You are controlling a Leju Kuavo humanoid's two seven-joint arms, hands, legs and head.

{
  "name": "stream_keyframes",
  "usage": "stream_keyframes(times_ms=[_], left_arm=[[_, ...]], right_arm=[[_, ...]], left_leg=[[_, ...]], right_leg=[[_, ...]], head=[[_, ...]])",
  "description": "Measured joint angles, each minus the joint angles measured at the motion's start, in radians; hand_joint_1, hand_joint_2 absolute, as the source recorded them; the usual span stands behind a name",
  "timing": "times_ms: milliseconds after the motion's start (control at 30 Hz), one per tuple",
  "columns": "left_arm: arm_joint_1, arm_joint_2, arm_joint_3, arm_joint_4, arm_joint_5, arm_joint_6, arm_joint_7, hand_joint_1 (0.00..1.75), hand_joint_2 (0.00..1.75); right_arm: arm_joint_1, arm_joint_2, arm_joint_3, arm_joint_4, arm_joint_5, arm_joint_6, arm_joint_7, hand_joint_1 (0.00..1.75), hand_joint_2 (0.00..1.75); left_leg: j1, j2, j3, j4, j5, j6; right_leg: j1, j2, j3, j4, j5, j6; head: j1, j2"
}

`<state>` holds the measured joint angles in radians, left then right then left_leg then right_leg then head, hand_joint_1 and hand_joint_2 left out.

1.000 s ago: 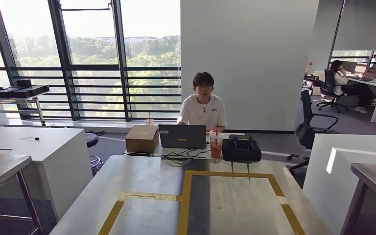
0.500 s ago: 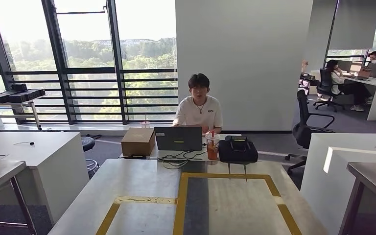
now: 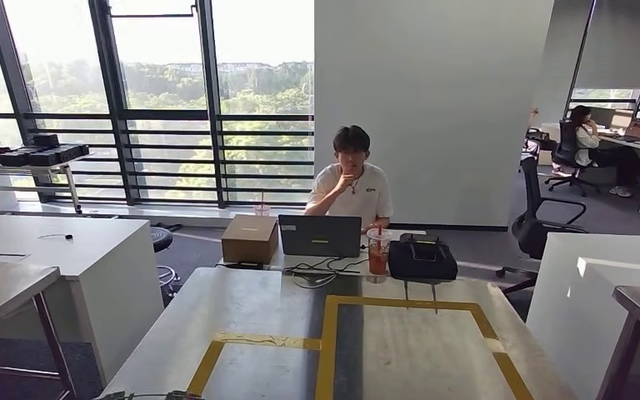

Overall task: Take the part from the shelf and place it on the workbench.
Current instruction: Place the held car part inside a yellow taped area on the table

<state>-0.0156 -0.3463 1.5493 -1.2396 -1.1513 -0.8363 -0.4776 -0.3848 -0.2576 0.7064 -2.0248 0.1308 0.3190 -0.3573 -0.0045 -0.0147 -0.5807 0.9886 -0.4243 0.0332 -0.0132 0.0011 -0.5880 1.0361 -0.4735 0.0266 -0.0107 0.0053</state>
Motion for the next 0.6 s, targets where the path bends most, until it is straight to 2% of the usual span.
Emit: stream_keyframes(times_ms=[33,67,167,233,300,333,367,400,467,500,533,600], left_arm=[[0.0,0.0,0.0,0.0,-0.004,0.001,-0.002,0.0,1.75],[0.0,0.0,0.0,0.0,-0.007,0.003,-0.004,0.0,1.75],[-0.001,0.001,0.0,0.001,-0.012,0.008,-0.007,0.0,1.75],[-0.001,0.002,0.0,0.001,-0.012,0.01,-0.008,0.0,1.75],[-0.002,0.002,0.0,0.001,-0.012,0.01,-0.008,0.0,1.75],[-0.002,0.002,0.0,0.001,-0.012,0.01,-0.008,0.0,1.75],[-0.002,0.002,0.0,0.001,-0.013,0.01,-0.008,0.0,1.75],[-0.002,0.002,0.0,0.001,-0.014,0.01,-0.008,0.0,1.75],[-0.003,0.002,0.0,0.0,-0.018,0.01,-0.008,0.0,1.75],[-0.005,0.002,0.0,0.0,-0.02,0.011,-0.009,0.0,1.75],[-0.006,0.003,0.0,0.0,-0.023,0.011,-0.009,0.0,1.75],[-0.009,0.003,-0.001,0.0,-0.026,0.014,-0.01,0.0,1.75]], right_arm=[[-0.001,-0.003,-0.018,-0.003,-0.006,0.008,-0.003,1.68,1.75],[-0.001,-0.004,-0.037,-0.006,-0.01,0.018,-0.005,1.68,1.75],[-0.001,-0.005,-0.082,-0.01,-0.019,0.048,-0.008,1.68,1.75],[0.0,-0.005,-0.1,-0.011,-0.022,0.061,-0.011,1.68,1.75],[0.007,-0.006,-0.11,-0.011,-0.022,0.068,-0.016,1.68,1.75],[0.011,-0.007,-0.114,-0.011,-0.022,0.069,-0.019,1.68,1.75],[0.015,-0.008,-0.118,-0.011,-0.022,0.069,-0.021,1.68,1.75],[0.018,-0.009,-0.122,-0.011,-0.022,0.069,-0.024,1.68,1.75],[0.022,-0.01,-0.131,-0.011,-0.02,0.069,-0.028,1.68,1.75],[0.024,-0.01,-0.135,-0.011,-0.019,0.069,-0.03,1.68,1.75],[0.026,-0.01,-0.139,-0.011,-0.017,0.069,-0.031,1.68,1.75],[0.031,-0.011,-0.147,-0.011,-0.012,0.069,-0.034,1.68,1.75]], left_leg=[[-0.002,-0.001,-0.001,0.002,-0.002,-0.004],[-0.004,-0.002,-0.002,0.004,-0.004,-0.008],[0.0,0.001,-0.01,0.021,-0.017,-0.022],[0.005,0.005,-0.049,0.103,-0.065,-0.035],[0.013,0.008,-0.117,0.244,-0.125,-0.046],[0.016,0.01,-0.145,0.294,-0.138,-0.049],[0.019,0.01,-0.155,0.308,-0.131,-0.051],[0.021,0.011,-0.144,0.278,-0.104,-0.051],[0.024,0.013,-0.075,0.135,-0.032,-0.048],[0.022,0.013,-0.041,0.07,-0.01,-0.045],[0.02,0.013,-0.02,0.03,-0.001,-0.041],[0.013,0.012,-0.01,0.013,-0.006,-0.031]], right_leg=[[0.002,0.0,0.017,-0.036,0.014,-0.006],[0.005,0.0,0.022,-0.047,0.019,-0.013],[0.0,0.001,0.027,-0.051,0.024,-0.029],[-0.007,0.0,0.031,-0.053,0.024,-0.037],[-0.007,0.0,0.032,-0.053,0.022,-0.041],[-0.007,0.0,0.033,-0.053,0.021,-0.042],[-0.007,0.001,0.035,-0.053,0.019,-0.042],[-0.008,0.002,0.037,-0.053,0.017,-0.04],[-0.008,0.005,0.047,-0.053,0.012,-0.035],[-0.006,0.006,0.049,-0.053,0.009,-0.031],[-0.004,0.006,0.05,-0.053,0.006,-0.026],[-0.002,0.006,0.048,-0.055,0.005,-0.016]], head=[[0.0,0.0],[0.0,0.0],[-0.001,0.0],[-0.003,0.0],[-0.004,0.0],[-0.004,0.0],[-0.004,0.0],[-0.004,0.0],[-0.005,0.0],[-0.004,0.0],[-0.004,0.0],[-0.004,0.0]])
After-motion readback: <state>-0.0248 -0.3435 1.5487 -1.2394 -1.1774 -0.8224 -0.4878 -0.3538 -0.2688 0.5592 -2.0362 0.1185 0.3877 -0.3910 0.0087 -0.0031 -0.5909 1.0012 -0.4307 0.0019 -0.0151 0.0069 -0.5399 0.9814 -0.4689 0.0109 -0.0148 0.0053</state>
